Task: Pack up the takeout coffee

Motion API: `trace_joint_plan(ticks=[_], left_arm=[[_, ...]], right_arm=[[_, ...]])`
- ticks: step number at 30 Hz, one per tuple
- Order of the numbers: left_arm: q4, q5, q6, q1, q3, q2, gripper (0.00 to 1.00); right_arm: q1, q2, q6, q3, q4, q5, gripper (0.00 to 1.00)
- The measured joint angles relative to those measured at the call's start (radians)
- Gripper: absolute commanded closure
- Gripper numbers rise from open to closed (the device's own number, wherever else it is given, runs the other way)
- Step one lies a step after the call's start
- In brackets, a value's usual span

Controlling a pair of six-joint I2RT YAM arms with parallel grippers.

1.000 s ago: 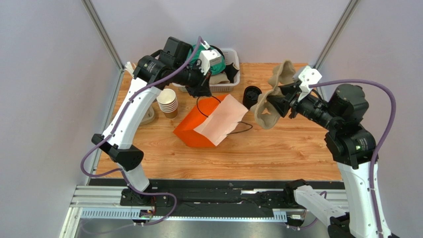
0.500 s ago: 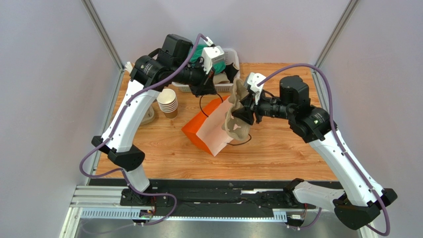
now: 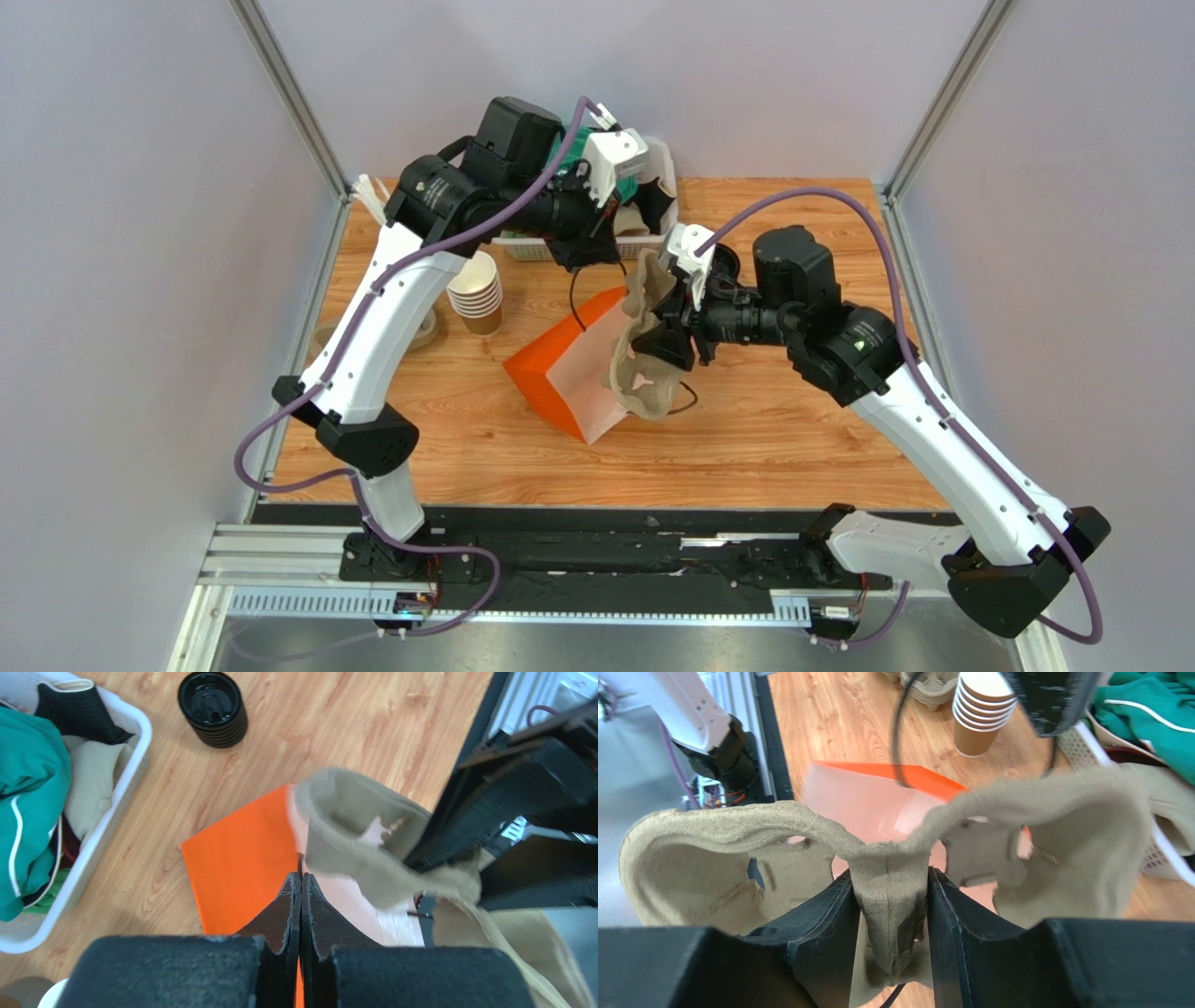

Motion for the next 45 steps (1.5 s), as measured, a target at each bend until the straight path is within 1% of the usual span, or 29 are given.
trace_joint_plan(ticks=[10,15,21,28,33,40,45], left_arm=[[0.03,-0.113,-0.024,0.0,0.044,0.047,1.0],[0.028,-0.109,-0.026,0.0,0.073,0.06,1.0],[0.028,-0.069,-0.031,-0.007,0.08,0.054,1.0],[0.03,-0.068,-0.055,-0.029,0.076,0.018,1.0],[0.04,-0.087,-0.085,-0.027,0.07,-0.006,1.0],[0.059,-0.089,-0.118,0.024,0.065,-0.001,1.0],[0.067,-0.087,-0.129,0.063,0.065,0.034,1.0]], right_arm=[[0.002,-0.047,0.085,-0.04,0.058,-0.052,0.59],[0.002,-0.043,0.089,-0.052,0.074,-0.069,0.59],[0.002,0.01,0.073,-0.053,0.06,-0.088,0.59],[-0.008,0.065,0.059,0.031,0.002,-0.103,0.59],[-0.02,0.066,0.067,0.035,-0.002,-0.108,0.59],[-0.047,0.067,0.07,0.015,-0.009,-0.108,0.59],[-0.073,0.077,0.07,0.015,-0.015,-0.119,0.6]])
